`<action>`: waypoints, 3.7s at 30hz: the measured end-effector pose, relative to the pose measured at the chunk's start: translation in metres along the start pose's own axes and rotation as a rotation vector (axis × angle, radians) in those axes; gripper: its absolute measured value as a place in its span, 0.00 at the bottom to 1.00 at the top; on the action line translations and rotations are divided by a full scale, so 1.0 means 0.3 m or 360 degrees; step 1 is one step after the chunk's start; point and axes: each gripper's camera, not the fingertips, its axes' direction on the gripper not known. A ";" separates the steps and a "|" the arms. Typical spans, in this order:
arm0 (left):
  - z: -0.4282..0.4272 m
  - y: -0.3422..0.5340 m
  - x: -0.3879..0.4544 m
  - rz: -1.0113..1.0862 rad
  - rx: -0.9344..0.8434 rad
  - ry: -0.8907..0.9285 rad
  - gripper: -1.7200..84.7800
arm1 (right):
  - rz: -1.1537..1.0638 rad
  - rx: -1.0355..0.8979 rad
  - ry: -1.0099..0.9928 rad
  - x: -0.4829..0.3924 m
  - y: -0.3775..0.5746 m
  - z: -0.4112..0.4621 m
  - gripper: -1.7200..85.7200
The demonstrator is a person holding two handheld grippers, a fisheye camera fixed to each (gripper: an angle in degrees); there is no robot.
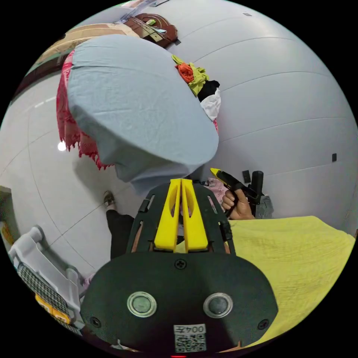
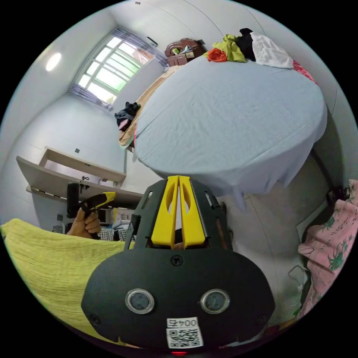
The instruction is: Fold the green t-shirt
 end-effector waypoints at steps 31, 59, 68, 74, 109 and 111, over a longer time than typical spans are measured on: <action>1.393 -2.331 0.978 0.0762 -0.0075 -0.0877 0.19 | -0.0347 -0.0633 0.0745 0.580 -1.201 -0.141 0.10; -0.103 -2.370 1.587 0.1155 0.1143 0.0322 0.03 | -0.0406 -0.0748 0.0886 0.592 -1.230 -0.098 0.06; -0.242 -1.917 1.478 0.1275 0.0653 0.0130 0.04 | -0.0198 -0.0712 0.0824 0.639 -1.198 -0.104 0.08; 0.199 -1.672 0.949 0.0854 0.0295 -0.0017 0.06 | -0.0181 -0.0691 0.0823 0.554 -1.062 -0.051 0.09; 0.937 -1.335 0.493 0.0353 -0.0148 -0.1173 0.19 | -0.0371 -0.1068 0.0901 0.605 -1.128 0.189 0.09; 0.914 -1.345 0.478 0.0319 -0.0172 -0.1126 0.18 | -0.0389 -0.1072 0.0875 0.617 -1.136 0.192 0.09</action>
